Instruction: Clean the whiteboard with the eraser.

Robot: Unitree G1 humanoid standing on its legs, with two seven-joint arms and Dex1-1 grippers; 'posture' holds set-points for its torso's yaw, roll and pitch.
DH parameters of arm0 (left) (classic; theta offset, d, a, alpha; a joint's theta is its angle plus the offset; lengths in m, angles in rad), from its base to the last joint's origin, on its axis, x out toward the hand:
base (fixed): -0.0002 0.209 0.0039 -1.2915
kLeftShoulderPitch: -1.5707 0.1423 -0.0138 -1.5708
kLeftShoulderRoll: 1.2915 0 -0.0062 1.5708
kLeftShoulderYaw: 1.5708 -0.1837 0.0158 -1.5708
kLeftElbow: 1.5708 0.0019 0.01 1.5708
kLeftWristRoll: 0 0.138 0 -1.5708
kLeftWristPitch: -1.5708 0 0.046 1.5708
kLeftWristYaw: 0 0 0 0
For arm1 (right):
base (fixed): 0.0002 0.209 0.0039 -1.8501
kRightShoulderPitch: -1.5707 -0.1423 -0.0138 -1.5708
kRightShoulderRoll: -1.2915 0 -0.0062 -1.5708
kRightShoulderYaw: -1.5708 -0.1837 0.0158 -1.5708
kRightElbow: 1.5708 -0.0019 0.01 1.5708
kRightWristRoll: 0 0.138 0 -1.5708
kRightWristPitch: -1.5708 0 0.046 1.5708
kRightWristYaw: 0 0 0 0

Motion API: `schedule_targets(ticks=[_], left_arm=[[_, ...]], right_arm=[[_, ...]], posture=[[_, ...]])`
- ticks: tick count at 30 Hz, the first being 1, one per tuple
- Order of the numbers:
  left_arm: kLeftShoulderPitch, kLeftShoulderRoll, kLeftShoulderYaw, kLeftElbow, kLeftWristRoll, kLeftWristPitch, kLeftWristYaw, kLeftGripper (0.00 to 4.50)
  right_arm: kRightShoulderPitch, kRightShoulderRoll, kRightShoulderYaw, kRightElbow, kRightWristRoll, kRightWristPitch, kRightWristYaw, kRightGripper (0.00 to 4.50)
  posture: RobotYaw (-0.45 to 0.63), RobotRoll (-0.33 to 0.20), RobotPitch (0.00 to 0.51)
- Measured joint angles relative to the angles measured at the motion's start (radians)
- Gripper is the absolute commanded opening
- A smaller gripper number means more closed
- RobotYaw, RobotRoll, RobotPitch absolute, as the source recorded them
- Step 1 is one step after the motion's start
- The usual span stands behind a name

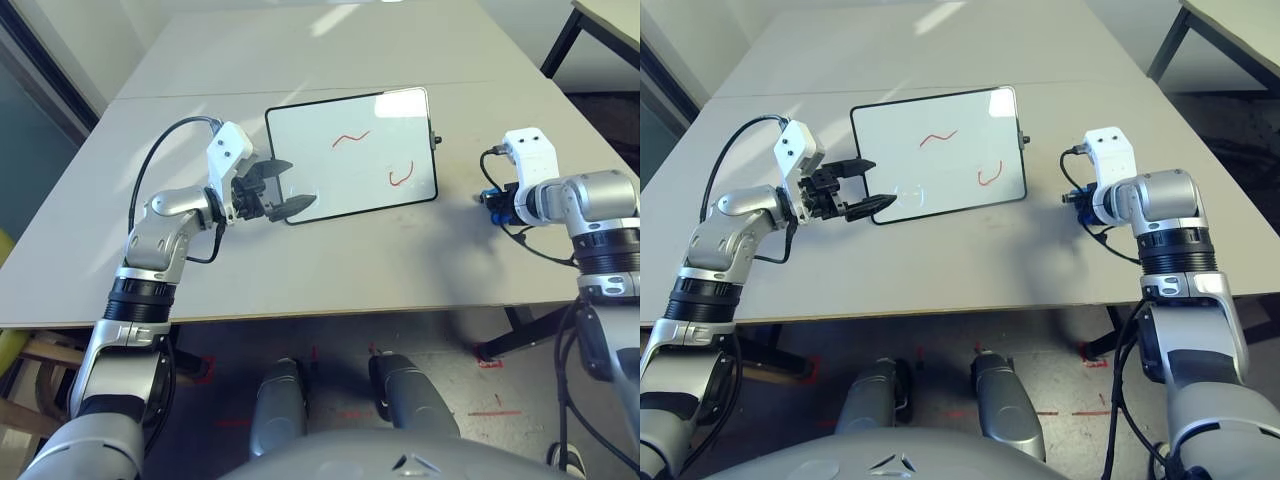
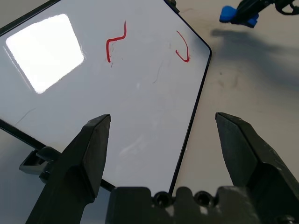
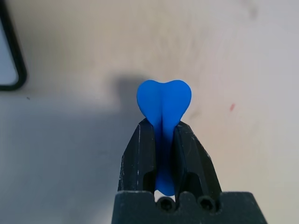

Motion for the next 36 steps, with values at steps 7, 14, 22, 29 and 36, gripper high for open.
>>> schedule_targets(ticks=[7,14,22,29,36], left_arm=[[-0.009,0.012,0.004,0.004,0.002,0.000,-0.002,4.50],[-0.024,0.030,0.014,0.005,0.002,-0.002,-0.006,4.50],[-0.018,0.031,0.014,0.002,0.002,-0.002,-0.005,4.50],[-0.011,0.031,0.014,0.000,0.002,-0.001,-0.004,4.50],[0.002,0.031,0.014,-0.004,0.002,0.000,0.006,4.50]], right_arm=[[-0.042,-0.102,0.182,-0.090,-0.147,-0.338,0.177,0.28],[-0.121,-0.093,0.337,-0.095,-0.306,-0.595,0.352,0.28],[-0.172,-0.044,0.356,-0.056,-0.366,-0.664,0.493,0.28],[-0.240,-0.018,0.362,0.042,-0.405,-0.714,0.586,0.27],[-0.242,-0.015,0.374,0.184,-0.488,-0.830,0.591,0.27]], posture=[[-0.17,0.000,0.079],[-0.16,0.000,0.075],[-0.16,0.000,0.079],[-0.15,0.000,0.085],[-0.14,0.000,0.089]])
